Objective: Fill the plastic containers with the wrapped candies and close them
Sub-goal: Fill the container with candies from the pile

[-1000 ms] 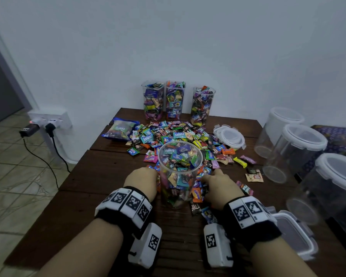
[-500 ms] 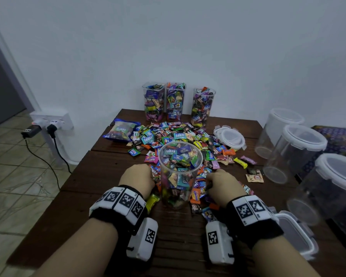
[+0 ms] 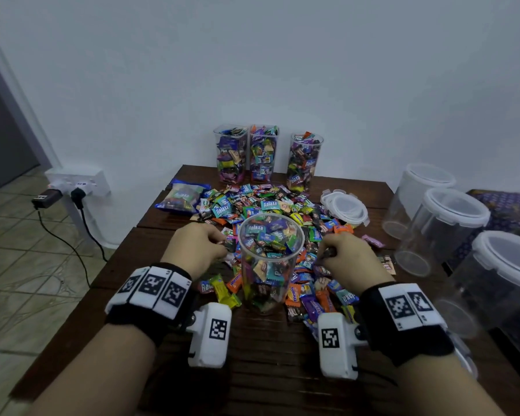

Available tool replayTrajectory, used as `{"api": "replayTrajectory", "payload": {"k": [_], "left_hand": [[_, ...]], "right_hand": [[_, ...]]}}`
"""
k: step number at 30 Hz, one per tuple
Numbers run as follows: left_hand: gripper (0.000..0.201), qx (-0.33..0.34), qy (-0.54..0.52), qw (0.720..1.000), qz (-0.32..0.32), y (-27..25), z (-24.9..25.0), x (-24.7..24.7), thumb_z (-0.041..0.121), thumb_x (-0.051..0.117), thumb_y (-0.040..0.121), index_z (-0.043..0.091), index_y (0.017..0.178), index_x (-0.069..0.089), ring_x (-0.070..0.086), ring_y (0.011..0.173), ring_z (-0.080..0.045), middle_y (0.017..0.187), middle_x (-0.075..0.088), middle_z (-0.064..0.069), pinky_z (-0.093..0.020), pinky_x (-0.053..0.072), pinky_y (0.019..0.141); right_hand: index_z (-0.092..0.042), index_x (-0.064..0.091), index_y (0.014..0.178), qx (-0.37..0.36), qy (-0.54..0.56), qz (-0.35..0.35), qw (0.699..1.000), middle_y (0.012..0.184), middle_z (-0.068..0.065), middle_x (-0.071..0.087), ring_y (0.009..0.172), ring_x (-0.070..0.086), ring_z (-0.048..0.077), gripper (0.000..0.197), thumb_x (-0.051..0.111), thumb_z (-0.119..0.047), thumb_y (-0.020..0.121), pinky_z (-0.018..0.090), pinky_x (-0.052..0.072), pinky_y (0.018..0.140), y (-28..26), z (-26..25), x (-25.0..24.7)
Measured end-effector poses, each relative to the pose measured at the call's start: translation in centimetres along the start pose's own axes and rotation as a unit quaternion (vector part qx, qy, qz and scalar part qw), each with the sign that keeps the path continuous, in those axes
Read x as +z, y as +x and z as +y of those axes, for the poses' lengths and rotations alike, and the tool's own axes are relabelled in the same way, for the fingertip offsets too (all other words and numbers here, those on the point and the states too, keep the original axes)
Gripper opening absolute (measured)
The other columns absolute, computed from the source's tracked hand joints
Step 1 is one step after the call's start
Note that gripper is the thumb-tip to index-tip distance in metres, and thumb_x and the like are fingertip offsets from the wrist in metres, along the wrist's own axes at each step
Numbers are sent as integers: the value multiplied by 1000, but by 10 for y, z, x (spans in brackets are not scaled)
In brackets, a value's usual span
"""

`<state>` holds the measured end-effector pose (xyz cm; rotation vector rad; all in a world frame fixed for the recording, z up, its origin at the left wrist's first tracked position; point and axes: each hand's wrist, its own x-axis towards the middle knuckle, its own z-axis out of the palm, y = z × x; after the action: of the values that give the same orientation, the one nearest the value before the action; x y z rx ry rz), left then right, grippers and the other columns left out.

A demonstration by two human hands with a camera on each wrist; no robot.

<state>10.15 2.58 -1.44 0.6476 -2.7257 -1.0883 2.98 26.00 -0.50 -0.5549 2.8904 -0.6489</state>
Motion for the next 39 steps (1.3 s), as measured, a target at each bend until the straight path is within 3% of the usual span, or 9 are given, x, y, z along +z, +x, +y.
{"api": "replayTrajectory", "payload": {"k": [5, 9, 15, 21, 24, 29, 33, 36, 39], "left_hand": [[14, 41, -29, 998, 23, 1, 8, -18, 12, 73, 78, 15, 92, 70, 55, 83, -15, 89, 62, -1, -24, 37, 72], [17, 65, -75, 994, 44, 4, 14, -33, 8, 74, 75, 22, 81, 66, 56, 75, -16, 80, 63, 0, -28, 44, 71], [25, 116, -111, 984, 72, 6, 34, -49, 7, 74, 74, 30, 71, 64, 55, 71, -13, 72, 61, 7, -26, 42, 67], [24, 147, -131, 978, 64, 1, 47, -51, 7, 73, 75, 30, 74, 65, 59, 73, -14, 75, 63, 7, -27, 47, 71], [24, 147, -140, 978, 59, -1, 48, -50, 8, 74, 75, 30, 74, 66, 64, 76, -24, 74, 67, 1, -37, 51, 78], [20, 155, -135, 977, 52, -5, 53, -47, 8, 73, 76, 27, 79, 67, 66, 80, -26, 76, 67, 0, -42, 53, 81], [23, 156, -136, 977, 51, -7, 57, -44, 10, 73, 75, 32, 75, 66, 67, 80, -23, 73, 69, 3, -45, 53, 83], [24, 162, -136, 976, 47, -9, 59, -44, 10, 73, 76, 33, 75, 65, 67, 78, -22, 69, 67, 7, -44, 53, 82], [23, 166, -134, 976, 46, -9, 61, -44, 12, 74, 76, 33, 75, 65, 66, 77, -23, 67, 66, 7, -44, 53, 81]], "right_hand": [[-22, 57, 76, -73, 78, 71, 992, 93, 6, 55, 84, 49, 22, 23, 53, 0, 83, 21, 33, 65, -6, -11, -23], [-31, 55, 68, -142, 142, 126, 972, 89, 1, 52, 83, 52, 20, 36, 59, 2, 82, 29, 40, 75, -13, -32, -43], [-37, 53, 72, -221, 181, 110, 952, 97, 2, 56, 88, 55, 20, 40, 60, 2, 83, 38, 46, 83, -17, -64, -54], [-32, 57, 78, -240, 174, 50, 954, 92, -4, 50, 89, 52, 19, 35, 57, 3, 82, 36, 46, 82, -13, -81, -32], [-23, 61, 86, -233, 157, 29, 959, 96, -2, 50, 90, 47, 14, 28, 54, 4, 83, 16, 36, 74, -14, -83, -23], [-15, 65, 107, -222, 133, 15, 966, 113, 4, 53, 107, 47, 19, 36, 50, 5, 81, 26, 36, 87, -13, -83, -18], [-18, 58, 122, -228, 126, 12, 965, 125, 1, 49, 116, 45, 15, 46, 48, 4, 82, 18, 30, 86, -14, -80, -17], [-18, 53, 128, -233, 103, 44, 966, 133, 0, 45, 121, 41, 14, 48, 45, 2, 85, 13, 27, 88, -15, -78, -17], [-16, 52, 129, -233, 125, 128, 956, 133, 1, 44, 123, 40, 15, 46, 48, -21, 84, 23, 32, 99, -16, -71, -11]]}}
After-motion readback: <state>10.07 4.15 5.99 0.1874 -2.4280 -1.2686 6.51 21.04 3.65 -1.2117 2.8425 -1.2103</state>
